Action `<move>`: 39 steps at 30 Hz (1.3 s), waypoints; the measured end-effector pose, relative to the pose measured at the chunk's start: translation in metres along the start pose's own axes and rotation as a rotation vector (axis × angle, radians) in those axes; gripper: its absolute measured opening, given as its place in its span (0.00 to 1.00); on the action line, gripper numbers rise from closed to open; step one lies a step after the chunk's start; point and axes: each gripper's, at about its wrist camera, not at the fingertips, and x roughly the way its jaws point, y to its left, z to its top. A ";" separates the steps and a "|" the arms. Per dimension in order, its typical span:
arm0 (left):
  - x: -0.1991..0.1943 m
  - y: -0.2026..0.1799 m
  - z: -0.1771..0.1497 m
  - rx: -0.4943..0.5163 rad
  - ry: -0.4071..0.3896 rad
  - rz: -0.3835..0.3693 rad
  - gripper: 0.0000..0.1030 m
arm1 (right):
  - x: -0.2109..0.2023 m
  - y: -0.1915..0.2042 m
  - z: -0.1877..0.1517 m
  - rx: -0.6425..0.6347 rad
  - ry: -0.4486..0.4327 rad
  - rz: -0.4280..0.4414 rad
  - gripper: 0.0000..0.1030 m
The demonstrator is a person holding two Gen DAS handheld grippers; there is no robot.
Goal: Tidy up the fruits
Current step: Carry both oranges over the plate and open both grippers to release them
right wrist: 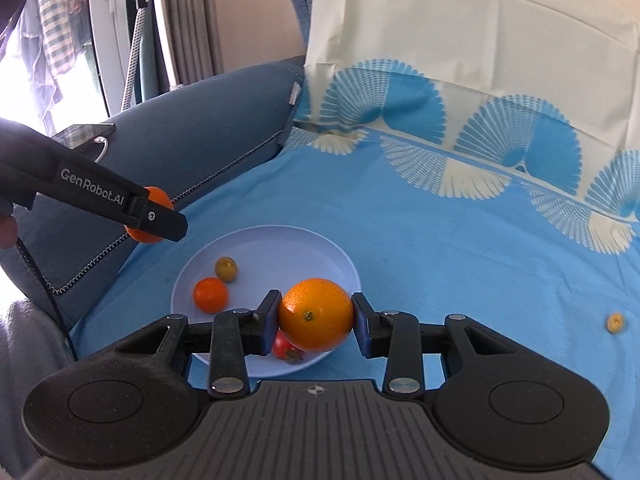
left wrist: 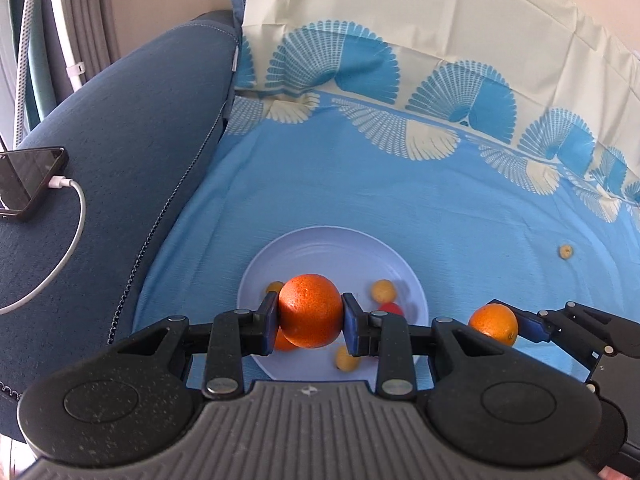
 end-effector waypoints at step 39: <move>0.052 0.003 0.007 0.038 0.099 0.085 1.00 | 0.051 0.021 0.013 -0.138 0.073 -0.072 0.98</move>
